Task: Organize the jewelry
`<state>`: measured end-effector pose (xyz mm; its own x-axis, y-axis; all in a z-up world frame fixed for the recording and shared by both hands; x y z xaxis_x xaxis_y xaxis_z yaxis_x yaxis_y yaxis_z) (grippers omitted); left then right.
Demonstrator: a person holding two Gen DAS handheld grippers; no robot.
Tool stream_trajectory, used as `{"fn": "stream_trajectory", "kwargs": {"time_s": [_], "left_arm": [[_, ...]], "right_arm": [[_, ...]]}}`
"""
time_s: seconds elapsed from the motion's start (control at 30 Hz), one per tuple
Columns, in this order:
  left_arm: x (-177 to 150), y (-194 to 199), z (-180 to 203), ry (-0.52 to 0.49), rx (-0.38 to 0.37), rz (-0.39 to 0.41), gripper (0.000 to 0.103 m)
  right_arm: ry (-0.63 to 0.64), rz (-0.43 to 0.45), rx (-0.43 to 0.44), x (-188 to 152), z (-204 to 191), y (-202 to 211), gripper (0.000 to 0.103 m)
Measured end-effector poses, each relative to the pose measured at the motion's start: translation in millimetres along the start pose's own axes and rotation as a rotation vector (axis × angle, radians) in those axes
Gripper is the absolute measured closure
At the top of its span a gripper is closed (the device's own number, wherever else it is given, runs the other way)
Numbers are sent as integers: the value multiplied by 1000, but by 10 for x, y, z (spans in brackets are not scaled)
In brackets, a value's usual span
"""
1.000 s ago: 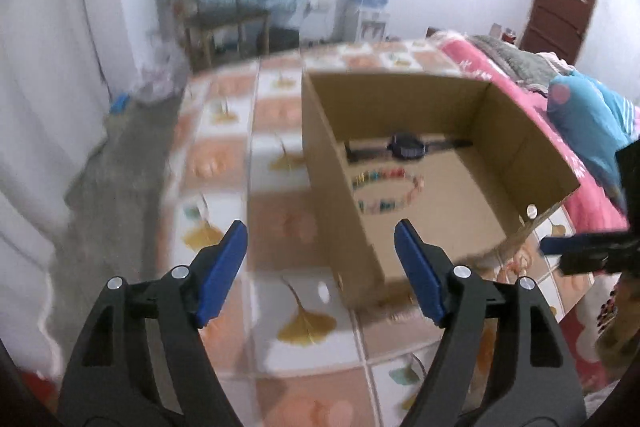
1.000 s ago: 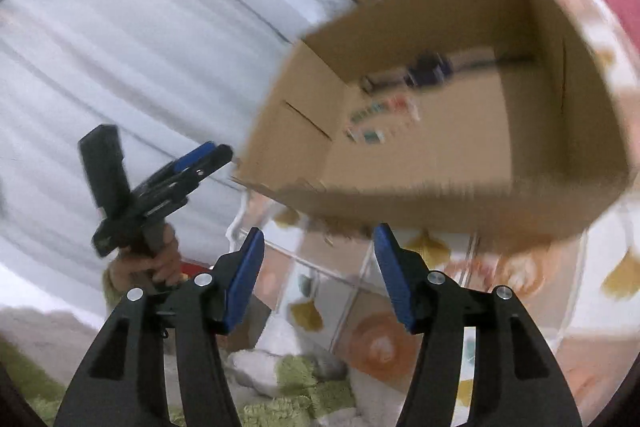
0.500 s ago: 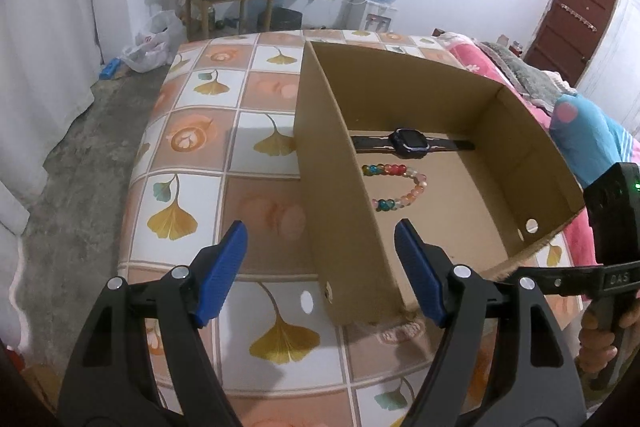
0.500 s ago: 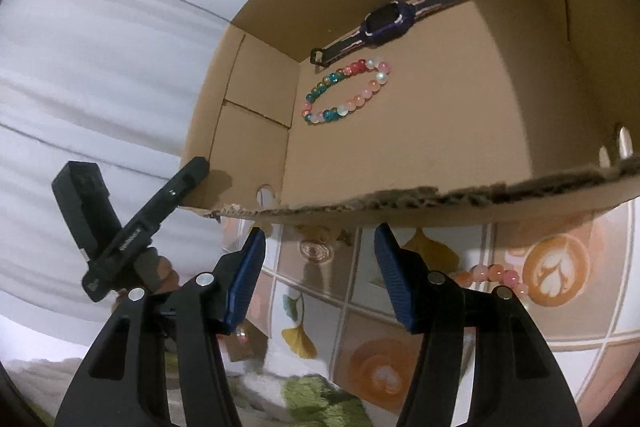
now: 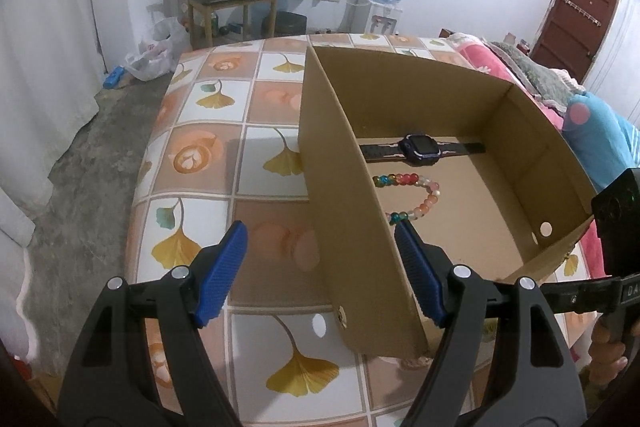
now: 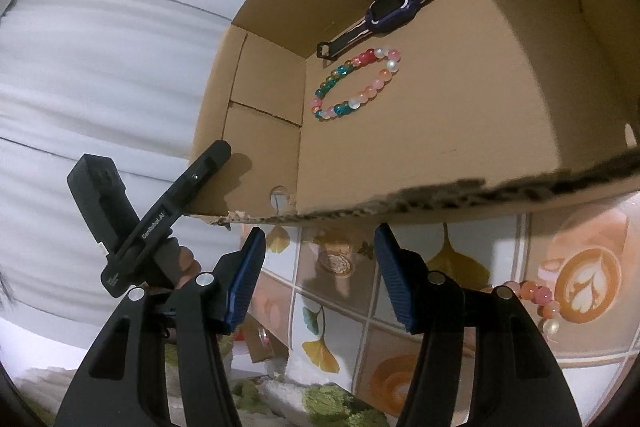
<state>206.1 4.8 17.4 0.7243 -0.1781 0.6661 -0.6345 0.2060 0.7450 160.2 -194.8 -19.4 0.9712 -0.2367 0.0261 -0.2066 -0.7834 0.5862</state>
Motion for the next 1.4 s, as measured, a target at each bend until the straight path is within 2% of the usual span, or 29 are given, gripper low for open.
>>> {"fn": "stream_trajectory", "kwargs": {"time_s": [0.43,0.53,0.63,0.7,0.83,0.9,1.0,1.2,1.4], "left_arm": [[-19,355,-17,13,4,98,31],[-137,476,1,-1,9,95,27],[-309,626,20,-3,-5,118,19],[-462,621,84,-10,-39,61,18],[-764,578,262,-101,13,-19,18],[-895,485,383,-130,17,-56,17],[-1015,303,575,-139,-20,-95,17],[-1168,24,747,-146,-50,-172,16],[-1198,-22,771,-176,-15,-183,9]], "right_arm": [[15,46,36,-20,-4,44,47],[88,100,-16,-113,-57,220,47],[197,152,-127,-301,-53,414,44],[274,164,-202,-496,-32,486,39],[368,149,-291,-857,50,444,38],[391,136,-340,-956,126,367,37],[403,130,-397,-995,215,254,37],[388,140,-387,-892,285,225,37],[299,160,-375,-758,436,312,37]]}}
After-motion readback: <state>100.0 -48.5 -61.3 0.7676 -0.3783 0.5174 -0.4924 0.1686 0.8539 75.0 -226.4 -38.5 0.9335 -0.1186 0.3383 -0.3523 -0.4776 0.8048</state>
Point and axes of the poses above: each gripper's, at about its wrist camera, not at the fingertips, and y roughly against the way its jaws point, z to its right, x to its top, the point moved 6 cm from there along -y, roughly the way its jaws point, and after that the axes turned 11 degrees about -y, right-handed, at the moved point
